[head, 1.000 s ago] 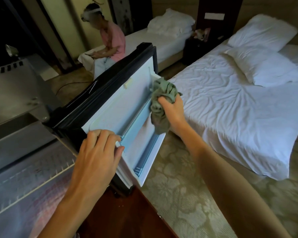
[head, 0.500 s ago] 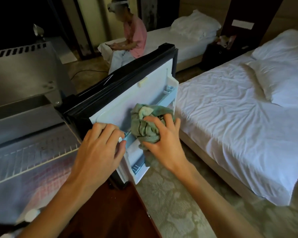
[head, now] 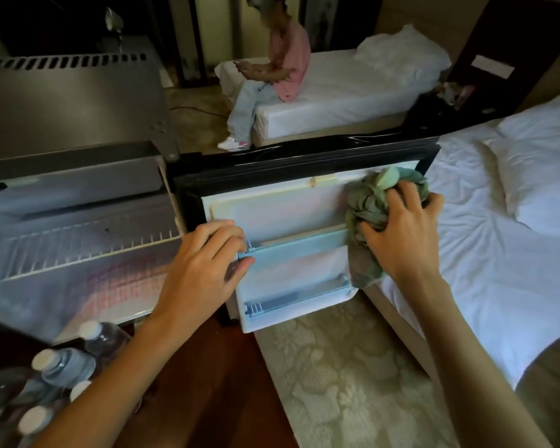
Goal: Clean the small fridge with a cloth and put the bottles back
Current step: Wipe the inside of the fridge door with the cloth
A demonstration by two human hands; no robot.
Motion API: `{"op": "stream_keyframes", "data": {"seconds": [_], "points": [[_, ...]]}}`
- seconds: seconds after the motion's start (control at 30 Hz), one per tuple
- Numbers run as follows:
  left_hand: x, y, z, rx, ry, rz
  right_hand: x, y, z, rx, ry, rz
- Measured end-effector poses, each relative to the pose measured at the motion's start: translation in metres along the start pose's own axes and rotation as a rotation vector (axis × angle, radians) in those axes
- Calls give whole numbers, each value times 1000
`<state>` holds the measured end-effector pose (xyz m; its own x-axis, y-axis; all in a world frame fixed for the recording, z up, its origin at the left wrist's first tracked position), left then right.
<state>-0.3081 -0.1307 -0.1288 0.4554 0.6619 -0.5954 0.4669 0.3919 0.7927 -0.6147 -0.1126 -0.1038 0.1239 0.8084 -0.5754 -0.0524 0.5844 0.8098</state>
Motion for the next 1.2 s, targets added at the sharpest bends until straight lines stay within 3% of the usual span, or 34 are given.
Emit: {"op": "stream_keyframes", "data": {"seconds": [0.23, 0.53, 0.8, 1.0, 1.2], "points": [[3, 2, -1, -142, -4, -60, -3, 6, 17, 25, 8, 98], [11, 5, 5, 44, -33, -7, 23, 14, 47, 201, 32, 121], [11, 10, 12, 81, -64, -32, 40, 7, 177, -43, 192, 113], [8, 12, 16, 56, -137, 7, 49, 14, 128, -131, 66, 63], [9, 14, 16, 40, -152, 23, 45, 24, 29, -186, -361, -50]]}}
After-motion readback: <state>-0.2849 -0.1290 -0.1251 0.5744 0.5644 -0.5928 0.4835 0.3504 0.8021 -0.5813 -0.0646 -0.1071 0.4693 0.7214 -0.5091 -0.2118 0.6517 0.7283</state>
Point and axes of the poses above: each hand's wrist, its own x-axis away from the middle knuckle, its own y-axis out of the back of the hand, z = x × y, the point moved 1 cm from there along -x, towards the middle knuckle, and after that the axes turned 6 degrees about y, right-handed, at the moved point
